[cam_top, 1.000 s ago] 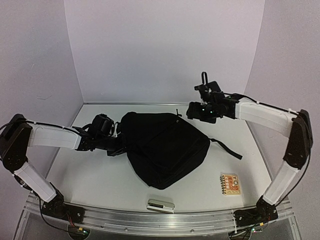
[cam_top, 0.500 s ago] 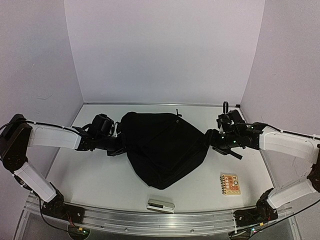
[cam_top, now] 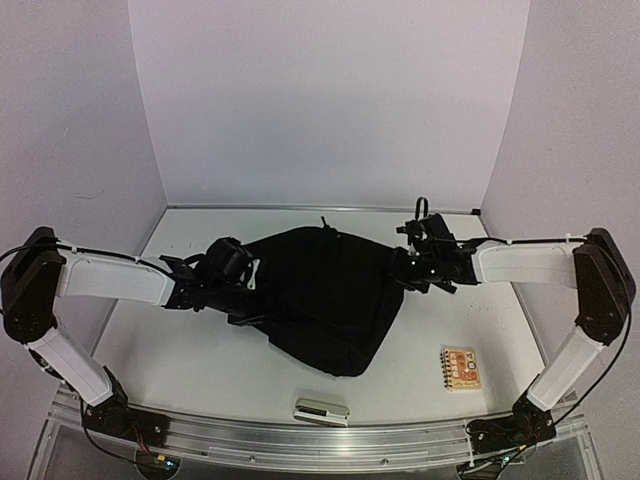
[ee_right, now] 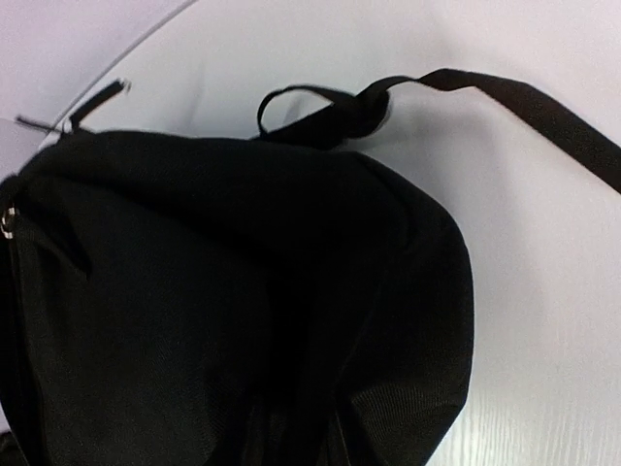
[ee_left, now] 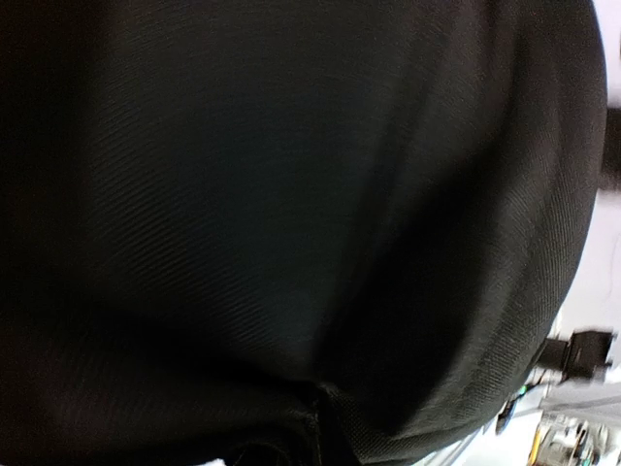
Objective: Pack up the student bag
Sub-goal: Adjust the student bag at the center of the board.
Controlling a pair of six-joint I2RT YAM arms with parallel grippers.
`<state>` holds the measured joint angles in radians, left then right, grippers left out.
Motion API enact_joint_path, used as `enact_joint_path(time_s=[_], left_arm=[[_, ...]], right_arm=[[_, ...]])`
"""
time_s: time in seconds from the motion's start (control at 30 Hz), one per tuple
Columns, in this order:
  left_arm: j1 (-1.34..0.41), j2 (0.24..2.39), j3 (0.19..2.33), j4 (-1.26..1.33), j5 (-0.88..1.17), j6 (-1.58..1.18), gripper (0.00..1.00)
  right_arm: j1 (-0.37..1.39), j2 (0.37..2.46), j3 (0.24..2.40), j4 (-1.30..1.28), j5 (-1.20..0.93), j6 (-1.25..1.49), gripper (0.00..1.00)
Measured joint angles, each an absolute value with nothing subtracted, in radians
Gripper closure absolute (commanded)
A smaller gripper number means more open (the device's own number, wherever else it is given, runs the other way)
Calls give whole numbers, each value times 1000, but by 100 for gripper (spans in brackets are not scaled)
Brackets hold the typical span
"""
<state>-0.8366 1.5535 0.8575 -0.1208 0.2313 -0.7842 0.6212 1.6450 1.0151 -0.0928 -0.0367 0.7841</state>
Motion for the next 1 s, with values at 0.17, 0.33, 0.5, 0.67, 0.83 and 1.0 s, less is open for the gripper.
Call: enact_joint_path(time_s=[0.17, 0.33, 0.5, 0.67, 0.83, 1.0], left_arm=[[-931, 1619, 931, -152, 233, -790, 85], [-971, 1620, 985, -209, 240, -782, 58], [-978, 1544, 1044, -349, 204, -773, 42], [-976, 1496, 1193, -463, 99, -747, 25], [-976, 1589, 1407, -550, -26, -710, 7], [-975, 1815, 1655, -671, -134, -680, 0]], right_arm=[[592, 1776, 1193, -74, -18, 716, 74], [575, 1826, 1293, -78, -10, 647, 50], [575, 1804, 1317, -108, 29, 597, 38], [575, 1682, 1283, -161, 66, 583, 36], [580, 1570, 1266, -178, 71, 585, 36], [593, 1542, 1245, -182, 78, 593, 36]])
